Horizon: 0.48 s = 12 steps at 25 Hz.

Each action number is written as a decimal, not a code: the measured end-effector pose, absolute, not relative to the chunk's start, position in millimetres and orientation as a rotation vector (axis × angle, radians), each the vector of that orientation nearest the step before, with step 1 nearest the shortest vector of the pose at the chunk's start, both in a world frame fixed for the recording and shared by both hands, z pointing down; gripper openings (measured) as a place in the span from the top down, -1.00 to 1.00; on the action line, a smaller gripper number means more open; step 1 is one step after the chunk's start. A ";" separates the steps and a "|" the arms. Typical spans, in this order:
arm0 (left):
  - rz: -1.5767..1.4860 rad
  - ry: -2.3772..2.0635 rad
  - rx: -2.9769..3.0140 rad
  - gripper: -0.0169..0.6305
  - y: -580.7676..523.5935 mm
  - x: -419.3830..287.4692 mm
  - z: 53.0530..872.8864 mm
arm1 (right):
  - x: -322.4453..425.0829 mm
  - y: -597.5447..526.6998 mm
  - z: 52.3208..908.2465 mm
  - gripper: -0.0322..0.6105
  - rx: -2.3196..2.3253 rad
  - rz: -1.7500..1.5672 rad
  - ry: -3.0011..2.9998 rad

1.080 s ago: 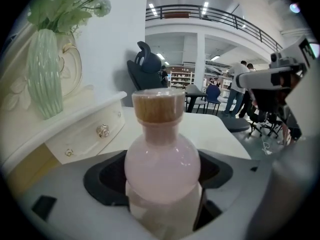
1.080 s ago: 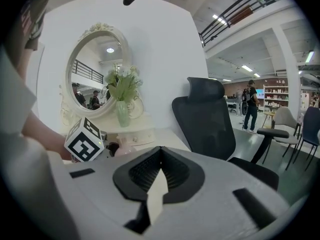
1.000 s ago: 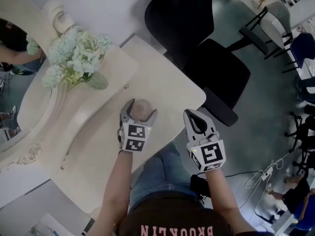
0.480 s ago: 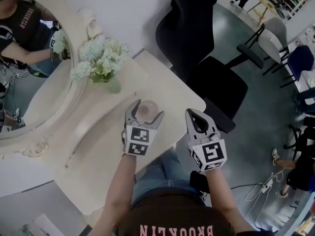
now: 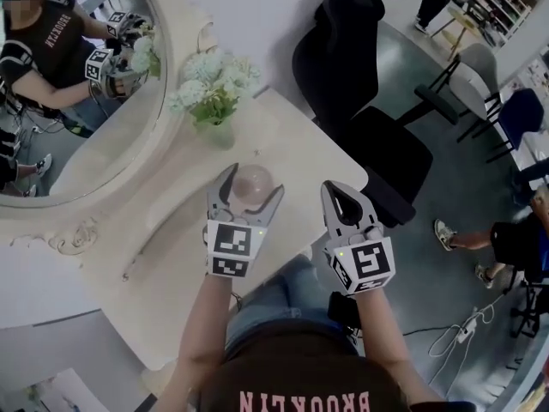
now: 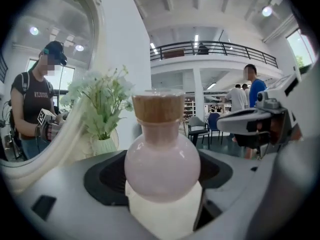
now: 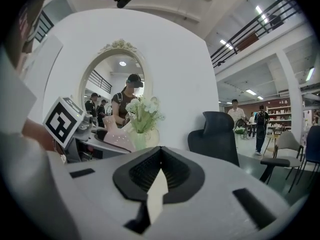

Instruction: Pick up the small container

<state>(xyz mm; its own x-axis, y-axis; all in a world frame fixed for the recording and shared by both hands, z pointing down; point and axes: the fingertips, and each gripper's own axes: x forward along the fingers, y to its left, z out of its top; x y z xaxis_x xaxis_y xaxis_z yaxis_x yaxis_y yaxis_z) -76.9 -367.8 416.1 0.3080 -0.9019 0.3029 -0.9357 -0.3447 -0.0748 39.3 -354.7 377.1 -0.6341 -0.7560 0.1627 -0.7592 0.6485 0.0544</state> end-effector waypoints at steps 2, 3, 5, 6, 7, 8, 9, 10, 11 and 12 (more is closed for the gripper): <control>0.410 -1.766 2.453 -0.21 -356.0 -88.2 400.4 | 29.5 -347.0 372.5 0.90 1.236 0.011 -2.712; 0.397 -1.788 2.455 -0.21 -349.5 -94.2 393.1 | 24.3 -343.3 370.3 0.90 1.227 0.003 -2.722; 0.379 -1.835 2.452 -0.21 -337.3 -107.2 379.5 | 13.4 -336.8 363.6 0.90 1.202 -0.016 -2.746; 0.370 -1.859 2.446 -0.21 -331.9 -113.5 373.7 | 8.1 -333.9 358.5 0.90 1.186 -0.029 -2.759; 0.362 -1.882 2.436 -0.21 -327.1 -119.1 369.0 | 3.7 -331.5 353.1 0.90 1.169 -0.042 -2.774; 0.354 -1.906 2.424 -0.21 -322.9 -124.0 365.2 | 0.5 -329.7 348.2 0.90 1.152 -0.052 -2.789; 0.347 -1.930 2.412 -0.21 -319.1 -128.2 362.0 | -1.7 -328.7 343.8 0.90 1.138 -0.058 -2.804; 0.340 -1.954 2.399 -0.21 -315.7 -132.0 359.0 | -3.1 -328.3 339.9 0.90 1.126 -0.061 -2.818; 0.334 -1.978 2.383 -0.21 -312.3 -135.6 356.2 | -4.4 -328.1 336.3 0.90 1.113 -0.063 -2.830; 0.326 -2.000 2.365 -0.21 -308.2 -139.0 353.6 | -5.7 -327.3 333.3 0.90 1.097 -0.064 -2.841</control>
<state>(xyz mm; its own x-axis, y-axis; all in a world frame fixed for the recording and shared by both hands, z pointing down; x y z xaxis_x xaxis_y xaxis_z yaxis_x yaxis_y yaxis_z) -139.0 -308.2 353.6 0.1534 -0.9723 0.1766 -0.9780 -0.1750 -0.1135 -5.7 -327.3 333.3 -0.7364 -0.6725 0.0738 -0.6685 0.7401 0.0738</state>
